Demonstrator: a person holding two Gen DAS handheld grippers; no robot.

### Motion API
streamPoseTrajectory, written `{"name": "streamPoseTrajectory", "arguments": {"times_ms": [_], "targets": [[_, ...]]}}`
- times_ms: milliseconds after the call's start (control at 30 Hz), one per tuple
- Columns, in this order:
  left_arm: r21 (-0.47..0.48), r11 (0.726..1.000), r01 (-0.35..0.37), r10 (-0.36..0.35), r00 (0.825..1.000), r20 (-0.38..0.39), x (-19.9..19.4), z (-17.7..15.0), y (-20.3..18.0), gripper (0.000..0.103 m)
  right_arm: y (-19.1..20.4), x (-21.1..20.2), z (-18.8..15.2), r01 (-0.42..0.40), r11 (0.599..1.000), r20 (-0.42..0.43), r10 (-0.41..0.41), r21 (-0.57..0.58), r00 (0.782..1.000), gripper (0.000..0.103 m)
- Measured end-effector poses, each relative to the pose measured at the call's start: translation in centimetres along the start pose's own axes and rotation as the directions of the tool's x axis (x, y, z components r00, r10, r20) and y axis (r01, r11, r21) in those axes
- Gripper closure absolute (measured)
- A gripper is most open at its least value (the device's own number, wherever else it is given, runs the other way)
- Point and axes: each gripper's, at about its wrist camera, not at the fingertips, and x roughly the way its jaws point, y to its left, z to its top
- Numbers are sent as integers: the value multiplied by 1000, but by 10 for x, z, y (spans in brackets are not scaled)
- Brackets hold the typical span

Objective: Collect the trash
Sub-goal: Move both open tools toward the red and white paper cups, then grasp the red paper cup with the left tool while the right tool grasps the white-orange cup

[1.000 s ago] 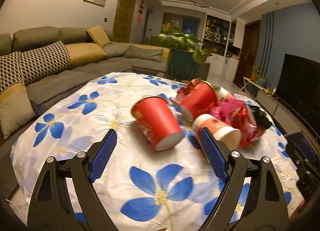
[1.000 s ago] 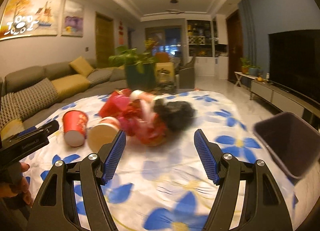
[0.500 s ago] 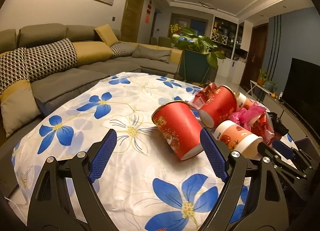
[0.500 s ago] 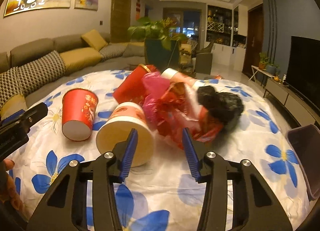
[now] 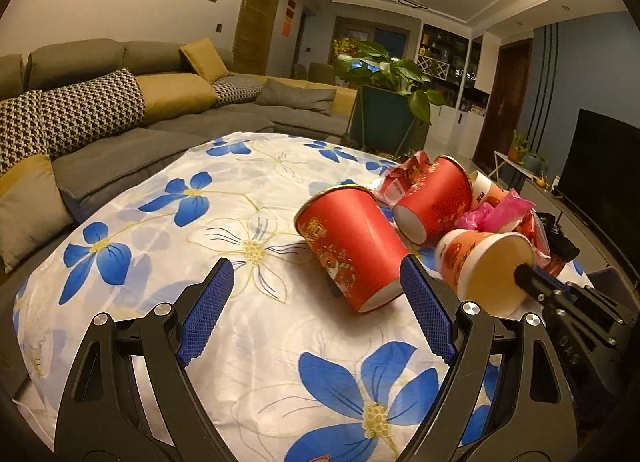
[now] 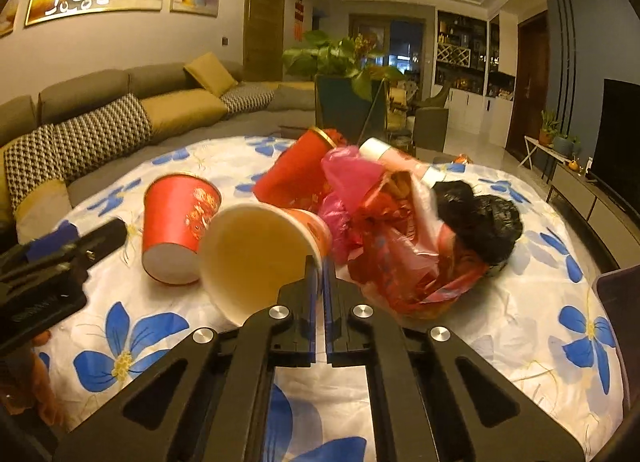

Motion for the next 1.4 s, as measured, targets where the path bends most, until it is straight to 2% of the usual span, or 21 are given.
{"name": "streamPoseTrajectory", "arguments": {"times_ms": [333, 600, 667, 733, 833, 1100, 1400], "targets": [[32, 999, -5, 6, 999, -50, 19, 3, -30, 19, -22, -41, -9, 29, 998, 87, -33, 52, 996, 99], [46, 998, -37, 43, 988, -151, 53, 5, -50, 20, -39, -68, -15, 36, 997, 131, -45, 72, 990, 99], [39, 998, -42, 49, 983, -174, 60, 4, -49, 24, -44, -73, -18, 37, 997, 134, -46, 73, 990, 99], [21, 999, -33, 37, 979, -202, 66, 3, -46, 36, -46, -74, -21, 40, 997, 134, -50, 73, 990, 99], [-36, 999, -7, -2, 971, -239, 74, 0, -35, 45, -49, -74, -24, 34, 996, 132, -44, 77, 990, 99], [-102, 994, 47, -67, 977, -203, 64, -1, -25, 47, -48, -82, -26, 30, 997, 141, -40, 68, 989, 99], [-60, 992, 114, -119, 988, -95, 11, 8, -39, 47, -49, -103, -28, 43, 997, 169, -53, 64, 984, 99]]}}
